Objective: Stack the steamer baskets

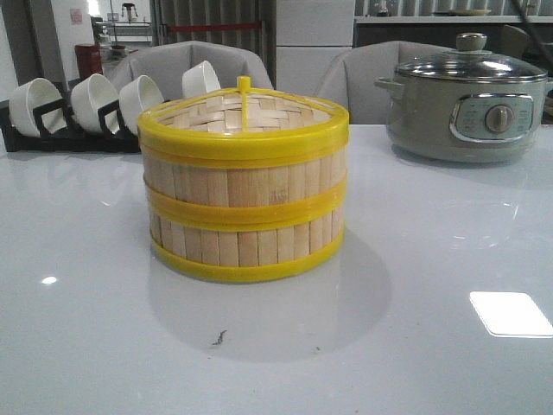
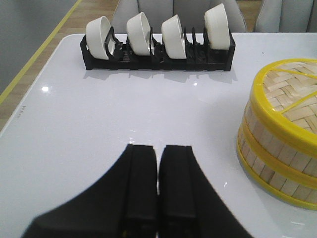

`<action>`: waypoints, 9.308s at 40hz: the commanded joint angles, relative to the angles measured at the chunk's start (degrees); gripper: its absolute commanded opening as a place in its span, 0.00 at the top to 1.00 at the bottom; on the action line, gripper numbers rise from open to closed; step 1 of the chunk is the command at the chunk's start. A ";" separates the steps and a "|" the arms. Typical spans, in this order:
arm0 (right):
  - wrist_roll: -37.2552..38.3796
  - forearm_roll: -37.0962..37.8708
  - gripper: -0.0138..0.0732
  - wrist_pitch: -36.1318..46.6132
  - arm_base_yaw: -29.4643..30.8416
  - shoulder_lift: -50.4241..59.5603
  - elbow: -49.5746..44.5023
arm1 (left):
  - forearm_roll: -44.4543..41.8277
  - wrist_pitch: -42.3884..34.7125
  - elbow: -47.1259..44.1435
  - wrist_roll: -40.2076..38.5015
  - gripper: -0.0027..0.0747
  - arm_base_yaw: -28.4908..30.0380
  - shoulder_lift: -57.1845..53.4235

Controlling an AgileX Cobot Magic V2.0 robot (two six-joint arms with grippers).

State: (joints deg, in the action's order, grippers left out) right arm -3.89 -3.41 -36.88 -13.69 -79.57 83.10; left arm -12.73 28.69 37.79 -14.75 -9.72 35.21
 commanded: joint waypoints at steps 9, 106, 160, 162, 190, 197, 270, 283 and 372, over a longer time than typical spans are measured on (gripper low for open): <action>0.00 -1.27 0.30 18.49 8.54 23.71 -25.55 | -0.38 -4.36 1.66 -0.29 0.86 0.09 -0.01; 0.00 -1.40 0.78 40.67 14.93 58.00 -69.71 | -1.95 -4.36 1.66 0.13 0.86 0.09 -0.01; 0.00 -1.40 0.78 40.59 14.93 58.00 -69.71 | 4.82 -25.34 -38.19 -0.32 0.86 4.73 -36.36; 0.00 -1.40 0.78 40.59 14.93 58.00 -69.71 | 4.82 -25.42 -38.19 -0.32 0.86 4.73 -36.36; 0.00 -1.40 0.78 40.59 14.93 58.00 -69.71 | 11.52 -28.69 -38.19 12.75 0.86 4.73 -36.24; 0.00 -1.40 0.78 40.59 14.93 58.00 -69.71 | 10.61 -29.14 -38.19 12.88 0.86 4.73 -36.24; 0.00 -1.40 0.78 40.59 14.93 58.00 -69.71 | 7.57 -30.38 -38.19 12.05 0.86 4.73 -36.24; 0.00 -1.40 0.78 40.59 14.93 58.00 -69.71 | 7.57 -30.38 -38.19 12.05 0.86 4.73 -36.24; -2.08 -5.16 0.78 34.96 14.93 81.34 -83.97 | 7.57 -30.38 -38.19 12.05 0.86 4.73 -36.24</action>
State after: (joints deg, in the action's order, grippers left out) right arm -4.64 -7.90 -7.34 0.96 0.64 -1.74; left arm -5.19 2.68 -0.34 -2.24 -5.12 -0.27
